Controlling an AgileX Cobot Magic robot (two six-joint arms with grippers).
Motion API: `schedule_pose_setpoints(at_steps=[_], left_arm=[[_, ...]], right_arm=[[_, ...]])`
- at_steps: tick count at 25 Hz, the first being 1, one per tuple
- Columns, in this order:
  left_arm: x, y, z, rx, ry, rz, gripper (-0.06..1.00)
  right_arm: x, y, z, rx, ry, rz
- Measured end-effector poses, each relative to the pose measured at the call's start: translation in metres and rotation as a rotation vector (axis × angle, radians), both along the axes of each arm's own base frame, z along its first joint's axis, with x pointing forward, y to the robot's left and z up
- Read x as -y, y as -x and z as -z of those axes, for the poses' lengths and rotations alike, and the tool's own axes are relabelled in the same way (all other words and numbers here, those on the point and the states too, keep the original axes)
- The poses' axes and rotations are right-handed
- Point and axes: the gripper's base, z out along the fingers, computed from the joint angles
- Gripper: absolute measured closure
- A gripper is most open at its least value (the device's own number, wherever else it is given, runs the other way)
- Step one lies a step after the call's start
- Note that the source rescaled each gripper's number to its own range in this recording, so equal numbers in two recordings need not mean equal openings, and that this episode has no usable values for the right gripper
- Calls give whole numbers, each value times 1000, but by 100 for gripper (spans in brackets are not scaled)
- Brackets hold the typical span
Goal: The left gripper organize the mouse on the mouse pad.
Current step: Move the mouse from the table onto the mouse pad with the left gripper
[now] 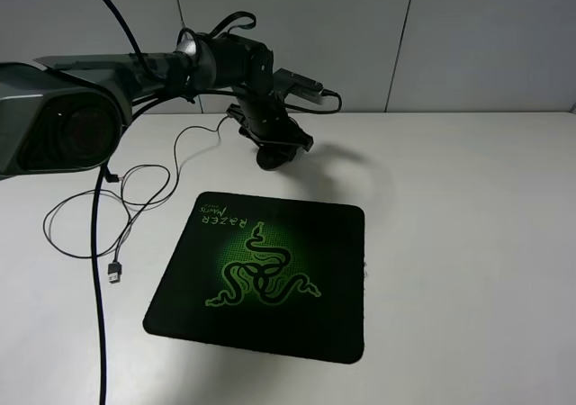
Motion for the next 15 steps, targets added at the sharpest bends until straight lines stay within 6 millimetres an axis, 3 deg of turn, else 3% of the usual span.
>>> schedule_pose_setpoints(at_steps=[15], left_arm=[[-13, 20, -75, -79, -45, -26, 94]], right_arm=[[0, 0, 0, 0, 0, 0]])
